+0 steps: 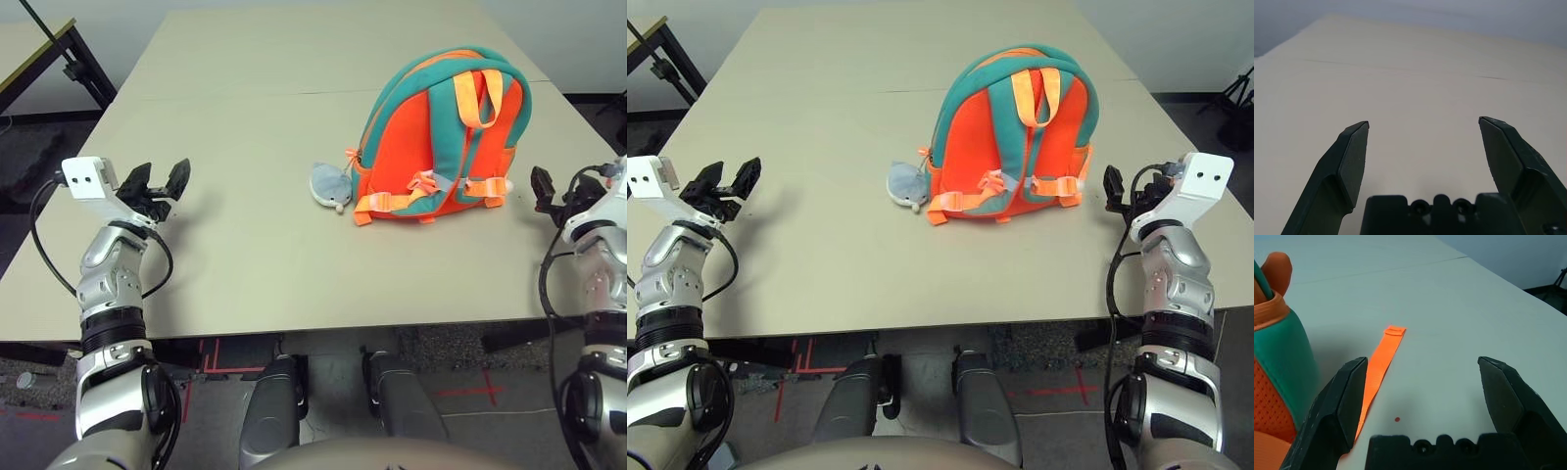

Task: Put the pencil case into the backpack and zip it.

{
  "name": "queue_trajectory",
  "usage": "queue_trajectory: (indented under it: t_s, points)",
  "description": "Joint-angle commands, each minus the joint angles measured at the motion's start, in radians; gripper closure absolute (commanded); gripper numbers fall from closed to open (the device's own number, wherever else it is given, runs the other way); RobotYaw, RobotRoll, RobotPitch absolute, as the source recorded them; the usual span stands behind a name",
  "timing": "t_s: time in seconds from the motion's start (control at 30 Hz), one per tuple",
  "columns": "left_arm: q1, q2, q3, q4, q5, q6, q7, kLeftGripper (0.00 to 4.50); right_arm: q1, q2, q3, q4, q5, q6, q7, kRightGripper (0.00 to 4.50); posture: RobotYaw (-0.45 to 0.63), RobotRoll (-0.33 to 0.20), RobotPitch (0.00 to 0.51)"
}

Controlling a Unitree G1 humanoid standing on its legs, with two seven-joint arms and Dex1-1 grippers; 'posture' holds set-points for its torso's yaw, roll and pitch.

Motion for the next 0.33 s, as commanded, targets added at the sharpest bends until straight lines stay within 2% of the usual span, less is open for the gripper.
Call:
queue_trajectory:
  t_s: [0.03,0.33]
  points:
    - [0.007,0.015,0.007,0.041,-0.003,-0.027,0.012,0.00,-0.012,0.005,0.007,0.027,-0.013,-0.025,-0.001,0.04,-0.10,0.000,0.169]
    - [0.015,0.039,0.016,0.056,-0.016,-0.051,0.019,0.00,-0.052,-0.013,0.012,0.087,-0.023,-0.053,0.014,0.04,-0.08,0.000,0.157]
